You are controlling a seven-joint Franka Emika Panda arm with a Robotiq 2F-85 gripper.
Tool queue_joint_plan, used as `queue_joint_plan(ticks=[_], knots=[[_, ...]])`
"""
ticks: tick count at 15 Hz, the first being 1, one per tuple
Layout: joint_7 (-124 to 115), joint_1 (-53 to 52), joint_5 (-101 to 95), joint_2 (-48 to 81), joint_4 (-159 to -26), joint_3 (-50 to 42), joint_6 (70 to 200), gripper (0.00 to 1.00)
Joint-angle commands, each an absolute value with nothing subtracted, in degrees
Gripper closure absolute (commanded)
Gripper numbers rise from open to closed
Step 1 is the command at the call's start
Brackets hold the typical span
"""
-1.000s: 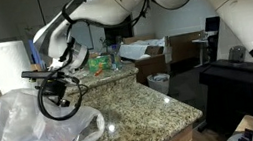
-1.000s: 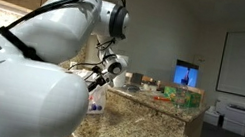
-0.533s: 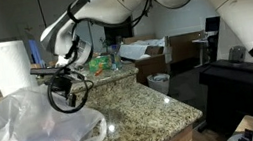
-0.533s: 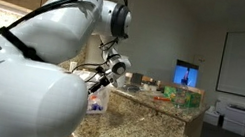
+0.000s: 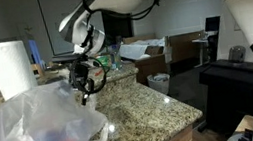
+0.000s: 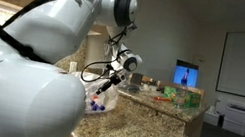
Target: Pick up the bottles from the counter and put them in the plastic bag
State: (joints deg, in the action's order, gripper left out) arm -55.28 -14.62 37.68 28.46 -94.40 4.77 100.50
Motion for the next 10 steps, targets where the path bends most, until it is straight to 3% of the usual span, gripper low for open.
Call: queue_joint_plan(ticks=[1,10], knots=[[-55.87,-12.52,36.53,21.66,-100.85,4.43,99.07,0.00],[-52.69,-6.14,35.74,10.55,-107.42,1.18,92.80,0.00]])
